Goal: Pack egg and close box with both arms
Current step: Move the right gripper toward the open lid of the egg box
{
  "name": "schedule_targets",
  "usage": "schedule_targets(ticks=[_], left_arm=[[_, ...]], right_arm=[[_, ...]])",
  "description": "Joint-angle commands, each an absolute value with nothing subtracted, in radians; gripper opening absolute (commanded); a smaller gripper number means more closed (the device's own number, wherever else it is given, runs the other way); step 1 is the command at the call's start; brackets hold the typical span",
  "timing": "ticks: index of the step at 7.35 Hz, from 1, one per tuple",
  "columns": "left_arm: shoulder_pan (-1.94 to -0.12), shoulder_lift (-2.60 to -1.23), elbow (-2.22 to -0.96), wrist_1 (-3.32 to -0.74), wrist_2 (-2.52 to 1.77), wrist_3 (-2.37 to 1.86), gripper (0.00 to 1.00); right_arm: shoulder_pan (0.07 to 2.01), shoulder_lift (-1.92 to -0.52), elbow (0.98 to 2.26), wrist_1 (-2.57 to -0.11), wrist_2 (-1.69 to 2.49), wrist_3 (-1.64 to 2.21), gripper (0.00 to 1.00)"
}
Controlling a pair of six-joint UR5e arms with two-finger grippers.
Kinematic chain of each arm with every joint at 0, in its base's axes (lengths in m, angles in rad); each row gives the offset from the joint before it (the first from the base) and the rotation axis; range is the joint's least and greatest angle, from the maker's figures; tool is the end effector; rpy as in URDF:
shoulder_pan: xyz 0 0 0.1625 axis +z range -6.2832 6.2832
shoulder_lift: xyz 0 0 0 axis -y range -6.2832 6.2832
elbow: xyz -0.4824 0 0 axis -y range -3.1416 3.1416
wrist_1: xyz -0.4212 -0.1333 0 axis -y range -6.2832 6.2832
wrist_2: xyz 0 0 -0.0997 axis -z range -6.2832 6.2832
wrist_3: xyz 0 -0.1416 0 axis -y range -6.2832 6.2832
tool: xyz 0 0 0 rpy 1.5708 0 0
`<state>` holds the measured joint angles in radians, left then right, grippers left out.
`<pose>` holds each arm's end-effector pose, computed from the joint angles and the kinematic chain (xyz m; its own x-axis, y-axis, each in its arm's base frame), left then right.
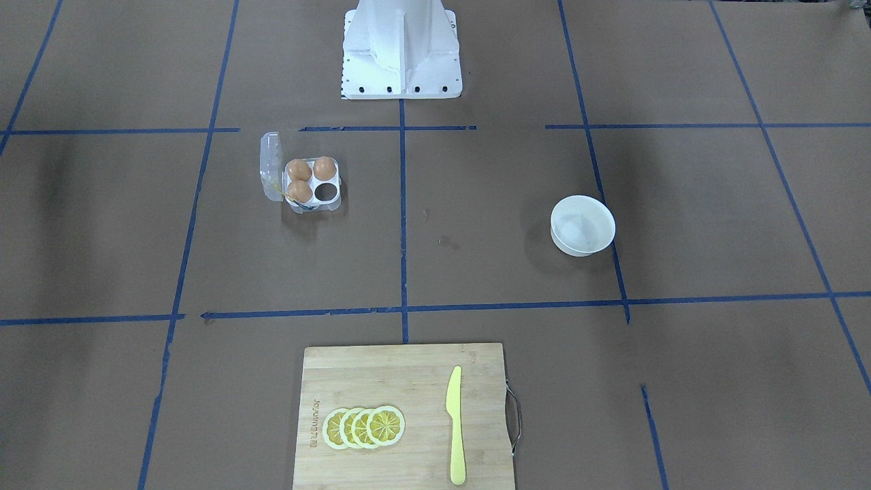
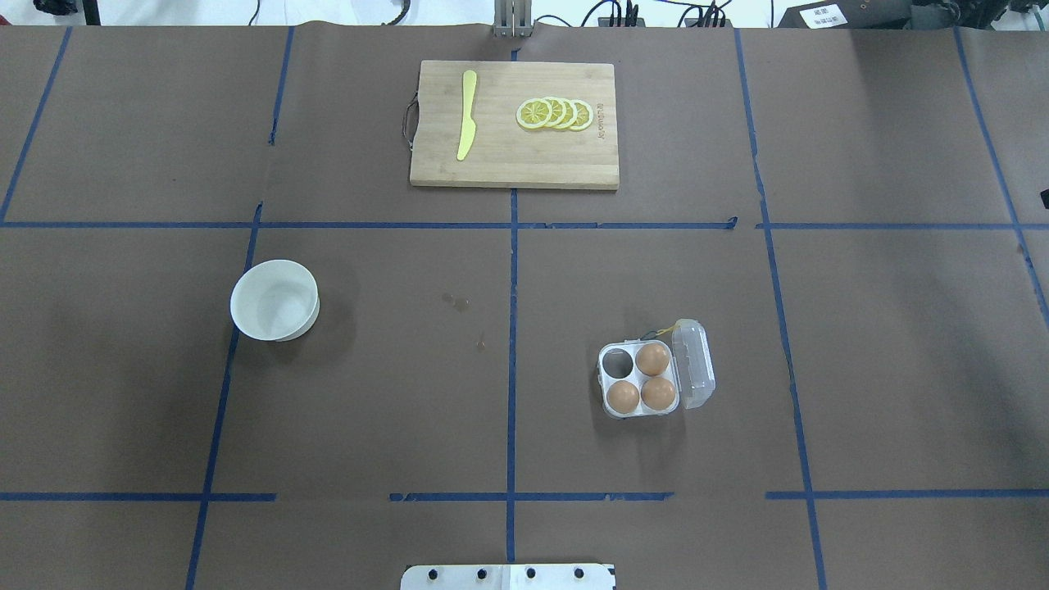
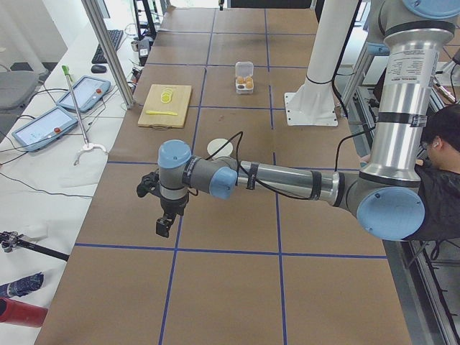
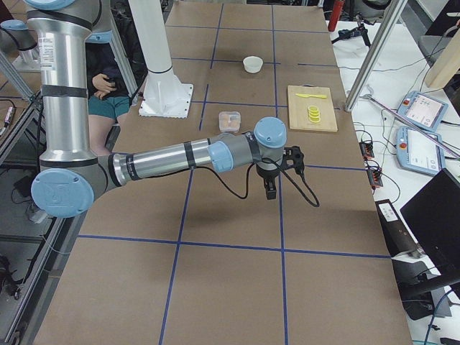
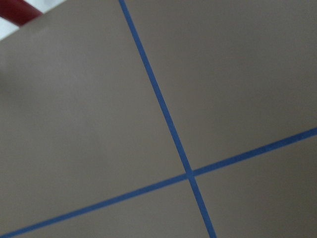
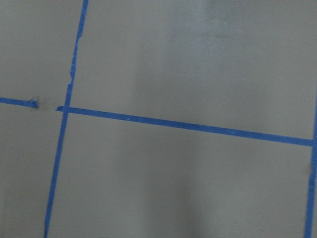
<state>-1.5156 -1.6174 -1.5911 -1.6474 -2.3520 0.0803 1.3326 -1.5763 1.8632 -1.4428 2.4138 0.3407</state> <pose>-0.0029 -0.5568 0.7015 0.6968 0.2185 -0.6832 -0.1108 0.9738 0.1985 -0.0984 -0.5221 0.5717 0.6145 -0.1264 0.7787 0.0112 0.9884 0.1516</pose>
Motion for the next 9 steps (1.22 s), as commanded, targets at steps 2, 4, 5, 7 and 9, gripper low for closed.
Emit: schedule_targets(ticks=[2, 4, 5, 7, 9], left_arm=[[-1.54, -1.588, -1.598, -1.62, -2.419, 0.083, 1.0], [-1.539, -1.597, -1.598, -1.621, -2.418, 0.083, 1.0], [-1.539, -1.6, -1.6, -1.623, -2.418, 0.083, 1.0], [-1.539, -1.605, -1.6, -1.624, -2.418, 0.083, 1.0], [-1.539, -1.602, -1.614, -1.624, -2.416, 0.083, 1.0]], right_arm=[[1.006, -1.589, 2.049, -1.411, 2.24, 0.781, 1.0], [0.835, -1.623, 2.051, -1.281, 2.151, 0.973, 1.0], [0.711, -1.614, 2.051, -1.243, 2.037, 1.083, 1.0], [0.629, -1.565, 2.049, -1.239, 1.985, 1.166, 1.0], [0.566, -1.459, 2.04, -1.239, 1.941, 1.277, 1.0]])
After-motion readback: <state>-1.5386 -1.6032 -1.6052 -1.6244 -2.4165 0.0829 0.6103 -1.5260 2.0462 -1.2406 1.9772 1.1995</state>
